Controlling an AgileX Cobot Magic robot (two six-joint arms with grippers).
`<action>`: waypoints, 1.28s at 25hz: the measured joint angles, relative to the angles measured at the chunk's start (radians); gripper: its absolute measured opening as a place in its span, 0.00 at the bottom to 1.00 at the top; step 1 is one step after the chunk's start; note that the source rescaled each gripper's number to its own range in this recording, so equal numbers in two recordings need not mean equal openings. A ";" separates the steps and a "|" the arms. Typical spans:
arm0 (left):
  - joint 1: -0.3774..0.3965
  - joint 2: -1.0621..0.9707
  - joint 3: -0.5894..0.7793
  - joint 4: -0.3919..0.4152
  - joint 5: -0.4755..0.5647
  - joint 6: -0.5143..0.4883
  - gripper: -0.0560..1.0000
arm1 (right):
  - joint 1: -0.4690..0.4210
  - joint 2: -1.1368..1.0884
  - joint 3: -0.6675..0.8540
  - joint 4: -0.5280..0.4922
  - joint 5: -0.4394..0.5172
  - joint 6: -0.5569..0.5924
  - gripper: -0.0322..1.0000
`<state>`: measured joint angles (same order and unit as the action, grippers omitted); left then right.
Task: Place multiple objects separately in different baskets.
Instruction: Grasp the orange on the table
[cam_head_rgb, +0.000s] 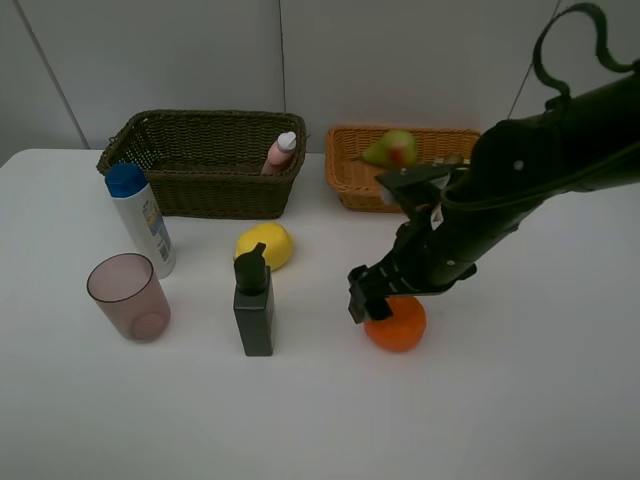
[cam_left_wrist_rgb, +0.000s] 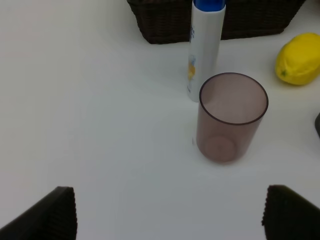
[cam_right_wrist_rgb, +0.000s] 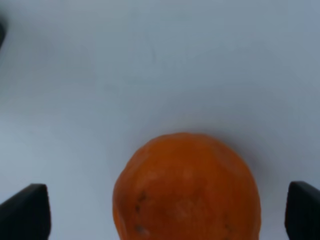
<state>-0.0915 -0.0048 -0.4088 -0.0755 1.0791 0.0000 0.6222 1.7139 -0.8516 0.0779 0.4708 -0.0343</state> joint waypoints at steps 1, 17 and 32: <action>0.000 0.000 0.000 0.000 0.000 0.000 1.00 | 0.000 0.009 0.000 0.000 0.000 0.000 0.99; 0.000 0.000 0.000 0.000 0.000 0.000 1.00 | 0.000 0.084 0.000 -0.002 -0.013 0.000 0.99; 0.000 0.000 0.000 0.000 0.000 0.000 1.00 | 0.000 0.084 0.000 -0.001 -0.023 0.000 0.88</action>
<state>-0.0915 -0.0048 -0.4088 -0.0755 1.0791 0.0000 0.6222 1.7983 -0.8516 0.0764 0.4478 -0.0343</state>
